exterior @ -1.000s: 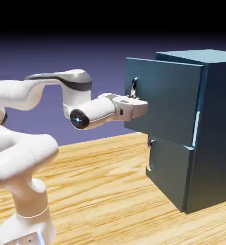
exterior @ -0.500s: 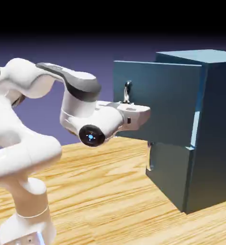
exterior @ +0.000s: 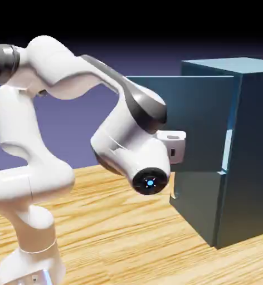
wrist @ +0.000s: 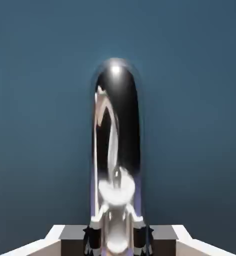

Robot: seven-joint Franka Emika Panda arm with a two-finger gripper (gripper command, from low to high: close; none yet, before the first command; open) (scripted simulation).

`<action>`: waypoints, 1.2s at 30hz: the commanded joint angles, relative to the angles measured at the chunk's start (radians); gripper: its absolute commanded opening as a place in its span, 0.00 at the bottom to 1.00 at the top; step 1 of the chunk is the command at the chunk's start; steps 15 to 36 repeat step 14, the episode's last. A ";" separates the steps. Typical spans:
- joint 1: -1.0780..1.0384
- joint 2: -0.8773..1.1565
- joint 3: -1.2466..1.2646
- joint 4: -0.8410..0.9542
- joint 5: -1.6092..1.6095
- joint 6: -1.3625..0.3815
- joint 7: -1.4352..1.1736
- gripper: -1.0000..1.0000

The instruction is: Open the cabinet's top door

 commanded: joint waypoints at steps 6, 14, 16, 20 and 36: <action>-0.023 0.218 0.028 0.184 -0.179 -0.025 -0.060 0.00; -0.018 0.414 0.055 0.364 -0.321 -0.048 -0.071 1.00; -0.018 0.414 0.055 0.364 -0.321 -0.048 -0.071 1.00; -0.018 0.414 0.055 0.364 -0.321 -0.048 -0.071 1.00; -0.018 0.414 0.055 0.364 -0.321 -0.048 -0.071 1.00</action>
